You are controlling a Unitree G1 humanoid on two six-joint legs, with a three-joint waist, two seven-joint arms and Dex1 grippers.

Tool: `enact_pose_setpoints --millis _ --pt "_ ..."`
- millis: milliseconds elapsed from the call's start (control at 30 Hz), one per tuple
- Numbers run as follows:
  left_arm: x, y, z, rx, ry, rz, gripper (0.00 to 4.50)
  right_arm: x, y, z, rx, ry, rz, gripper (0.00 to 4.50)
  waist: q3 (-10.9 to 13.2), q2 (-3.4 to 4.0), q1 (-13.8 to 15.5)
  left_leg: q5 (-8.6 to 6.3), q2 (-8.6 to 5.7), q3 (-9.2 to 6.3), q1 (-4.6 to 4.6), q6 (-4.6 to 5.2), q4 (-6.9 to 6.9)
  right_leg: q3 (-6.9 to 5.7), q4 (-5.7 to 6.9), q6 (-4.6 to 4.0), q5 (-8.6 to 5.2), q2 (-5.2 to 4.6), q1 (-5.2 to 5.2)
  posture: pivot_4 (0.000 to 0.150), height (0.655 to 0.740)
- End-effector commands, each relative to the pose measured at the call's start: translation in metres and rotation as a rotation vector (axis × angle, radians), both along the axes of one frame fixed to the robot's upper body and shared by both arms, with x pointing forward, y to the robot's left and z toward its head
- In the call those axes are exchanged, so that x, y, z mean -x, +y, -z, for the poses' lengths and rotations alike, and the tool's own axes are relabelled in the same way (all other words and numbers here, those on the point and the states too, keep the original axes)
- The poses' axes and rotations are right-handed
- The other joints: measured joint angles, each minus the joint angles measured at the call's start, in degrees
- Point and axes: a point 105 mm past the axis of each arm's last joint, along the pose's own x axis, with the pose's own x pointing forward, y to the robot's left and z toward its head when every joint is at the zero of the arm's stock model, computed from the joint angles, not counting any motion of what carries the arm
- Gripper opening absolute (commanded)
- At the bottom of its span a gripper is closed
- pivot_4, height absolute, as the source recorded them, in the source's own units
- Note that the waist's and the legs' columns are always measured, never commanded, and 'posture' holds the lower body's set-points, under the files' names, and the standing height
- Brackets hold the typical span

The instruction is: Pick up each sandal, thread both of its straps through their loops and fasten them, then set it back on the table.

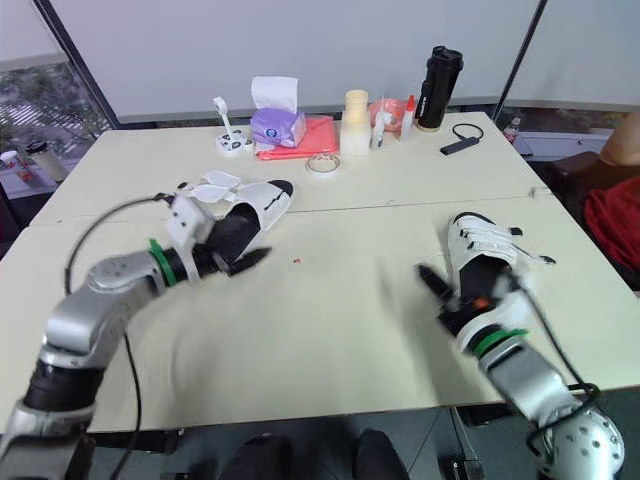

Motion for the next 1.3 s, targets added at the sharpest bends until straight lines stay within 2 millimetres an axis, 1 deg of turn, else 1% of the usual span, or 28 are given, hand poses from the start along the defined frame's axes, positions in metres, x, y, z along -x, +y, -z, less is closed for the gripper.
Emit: enact_pose_setpoints --millis 33,67,100,167,233,300,367,433,533,633,733,833,900,933,1000,1033,1100,1267,1300 --pt "-0.017 0.017 -0.005 -0.333 -0.203 -0.048 4.50 0.039 0.058 -0.029 0.043 -0.172 -0.432 4.45 0.00 0.00 0.12 0.00 -0.02 0.04 0.01 0.00 0.01 0.03 -0.01 0.00 0.00 -0.02 0.00 0.150 0.7400" --pt "-0.023 0.021 -0.007 -0.390 -0.246 -0.064 4.50 0.040 0.061 -0.028 0.074 -0.187 -0.459 4.45 -0.01 -0.03 0.22 0.00 -0.02 0.05 0.06 0.00 0.02 0.02 -0.01 0.01 0.00 -0.04 0.08 0.150 0.7400" --pt "-0.030 0.025 -0.014 -0.408 -0.301 -0.099 4.50 0.037 0.064 -0.029 0.108 -0.211 -0.473 4.45 -0.02 -0.06 0.31 0.00 -0.03 0.02 0.10 0.00 0.00 0.00 -0.10 0.01 0.00 -0.03 0.16 0.150 0.7400" --pt "-0.044 0.027 -0.023 -0.474 -0.407 -0.144 4.50 0.028 0.068 -0.035 0.151 -0.274 -0.472 4.45 0.04 -0.20 0.91 0.00 -0.04 -0.01 0.09 0.00 0.02 -0.04 -0.15 0.01 0.00 -0.04 0.20 0.150 0.7400" --pt "-0.053 0.025 -0.020 -0.595 -0.483 -0.134 4.50 0.015 0.071 -0.041 0.179 -0.334 -0.444 4.45 0.08 -0.32 1.57 0.00 -0.04 -0.03 -0.05 0.00 0.13 -0.07 -0.17 0.03 0.01 -0.06 0.12 0.150 0.7400" --pt "-0.064 0.025 -0.015 -0.675 -0.529 -0.141 4.50 0.003 0.073 -0.046 0.197 -0.379 -0.410 4.45 0.07 -0.34 2.01 0.01 -0.06 -0.03 -0.16 0.00 0.14 -0.08 -0.25 0.06 0.03 -0.08 0.06 0.150 0.7400" --pt "-0.072 0.024 -0.006 -0.742 -0.548 -0.130 4.50 -0.004 0.074 -0.045 0.239 -0.403 -0.396 4.45 0.06 -0.35 2.12 0.00 -0.11 -0.06 -0.24 0.00 0.12 -0.13 -0.30 0.09 0.05 -0.13 0.03 0.150 0.7400" --pt "-0.079 0.022 0.000 -0.762 -0.548 -0.122 4.50 -0.010 0.074 -0.042 0.304 -0.424 -0.382 4.45 0.05 -0.36 2.08 0.00 -0.15 -0.08 -0.33 0.00 0.12 -0.15 -0.35 0.12 0.06 -0.18 -0.03 0.150 0.7400" --pt "-0.090 0.013 0.004 -0.784 -0.569 -0.118 4.50 -0.016 0.072 -0.040 0.326 -0.442 -0.349 4.45 0.09 -0.43 2.03 0.00 -0.19 -0.07 -0.42 0.02 0.12 -0.16 -0.41 0.14 0.07 -0.21 -0.09 0.150 0.7400" --pt "-0.098 0.007 0.003 -0.804 -0.593 -0.137 4.50 -0.021 0.070 -0.040 0.327 -0.454 -0.318 4.45 0.14 -0.54 1.97 0.00 -0.19 -0.08 -0.42 0.02 0.13 -0.17 -0.39 0.17 0.09 -0.19 -0.10 0.150 0.7400" --pt "-0.108 -0.004 0.001 -0.833 -0.624 -0.176 4.50 -0.027 0.067 -0.040 0.330 -0.463 -0.270 4.45 0.14 -0.58 1.94 0.00 -0.20 -0.08 -0.42 0.02 0.16 -0.17 -0.37 0.18 0.09 -0.17 -0.09 0.150 0.7400" --pt "-0.113 -0.011 0.001 -0.857 -0.633 -0.200 4.50 -0.030 0.066 -0.041 0.331 -0.472 -0.251 4.45 0.14 -0.59 1.91 0.00 -0.21 -0.08 -0.42 0.02 0.16 -0.18 -0.35 0.19 0.10 -0.18 -0.09 0.150 0.7400" --pt "-0.114 -0.012 0.001 -0.869 -0.639 -0.208 4.50 -0.031 0.066 -0.041 0.330 -0.475 -0.246 4.45 0.14 -0.59 1.75 0.00 -0.21 -0.07 -0.42 0.02 0.15 -0.17 -0.35 0.19 0.10 -0.18 -0.10 0.150 0.7400" --pt "-0.116 -0.015 0.005 -0.901 -0.632 -0.204 4.50 -0.033 0.066 -0.042 0.329 -0.477 -0.236 4.45 0.14 -0.59 1.67 0.00 -0.21 -0.07 -0.41 0.02 0.15 -0.17 -0.32 0.19 0.10 -0.17 -0.10 0.150 0.7400" --pt "-0.119 -0.026 0.016 -0.960 -0.613 -0.190 3.94 -0.035 0.063 -0.044 0.332 -0.482 -0.207 4.50 0.14 -0.59 1.81 0.00 -0.21 -0.08 -0.41 0.02 0.15 -0.17 -0.27 0.19 0.10 -0.16 -0.13 0.150 0.7400" --pt "-0.119 -0.030 0.022 -0.990 -0.603 -0.183 3.58 -0.036 0.061 -0.045 0.336 -0.483 -0.189 4.50 0.13 -0.60 1.90 0.00 -0.22 -0.08 -0.40 0.02 0.16 -0.17 -0.24 0.19 0.10 -0.17 -0.13 0.150 0.7400" --pt "-0.120 -0.032 0.028 -1.019 -0.589 -0.182 2.62 -0.036 0.057 -0.045 0.341 -0.484 -0.165 4.50 0.13 -0.62 1.97 0.00 -0.24 -0.08 -0.40 0.02 0.20 -0.18 -0.23 0.19 0.10 -0.18 -0.12 0.150 0.7400" --pt "-0.121 -0.031 0.028 -1.034 -0.588 -0.204 0.02 -0.036 0.055 -0.047 0.336 -0.488 -0.141 4.50 0.16 -0.69 1.93 0.00 -0.25 -0.08 -0.36 0.02 0.22 -0.17 -0.13 0.19 0.09 -0.18 -0.12 0.150 0.7400" --pt "-0.121 -0.031 0.028 -1.039 -0.590 -0.202 0.02 -0.036 0.054 -0.047 0.336 -0.489 -0.138 4.50 0.16 -0.69 1.92 0.00 -0.25 -0.08 -0.33 0.02 0.22 -0.17 -0.08 0.19 0.09 -0.18 -0.12 0.150 0.7400"
